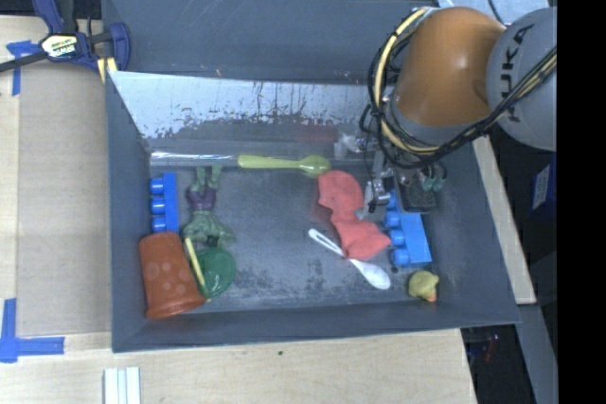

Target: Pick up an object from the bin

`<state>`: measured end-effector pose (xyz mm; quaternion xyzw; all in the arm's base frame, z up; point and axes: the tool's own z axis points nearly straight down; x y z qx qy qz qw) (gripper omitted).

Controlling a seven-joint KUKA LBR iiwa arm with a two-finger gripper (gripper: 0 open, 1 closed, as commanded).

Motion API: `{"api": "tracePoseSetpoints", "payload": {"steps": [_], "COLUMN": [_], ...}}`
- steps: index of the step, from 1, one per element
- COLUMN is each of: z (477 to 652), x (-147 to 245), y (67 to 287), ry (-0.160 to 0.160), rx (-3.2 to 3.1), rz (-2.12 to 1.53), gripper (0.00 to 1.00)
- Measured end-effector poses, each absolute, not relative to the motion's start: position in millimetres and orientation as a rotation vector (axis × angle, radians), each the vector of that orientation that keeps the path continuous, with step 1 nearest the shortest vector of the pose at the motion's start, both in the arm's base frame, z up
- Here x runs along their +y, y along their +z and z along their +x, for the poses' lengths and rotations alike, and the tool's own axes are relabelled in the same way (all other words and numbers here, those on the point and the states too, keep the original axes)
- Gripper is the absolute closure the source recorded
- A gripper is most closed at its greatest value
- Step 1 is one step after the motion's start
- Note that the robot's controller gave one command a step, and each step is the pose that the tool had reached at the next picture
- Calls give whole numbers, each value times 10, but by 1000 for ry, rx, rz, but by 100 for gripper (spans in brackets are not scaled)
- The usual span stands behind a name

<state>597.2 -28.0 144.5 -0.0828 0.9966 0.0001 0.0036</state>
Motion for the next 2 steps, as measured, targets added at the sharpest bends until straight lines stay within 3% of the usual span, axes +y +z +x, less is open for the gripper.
{"api": "tracePoseSetpoints", "payload": {"steps": [1, 2], "z": [5814, 5814], "x": [-233, -238], "y": [1206, 846], "ry": [-2, -6], "rx": [3105, 3058], "rz": [-402, -628], "gripper": [0, 0]}}
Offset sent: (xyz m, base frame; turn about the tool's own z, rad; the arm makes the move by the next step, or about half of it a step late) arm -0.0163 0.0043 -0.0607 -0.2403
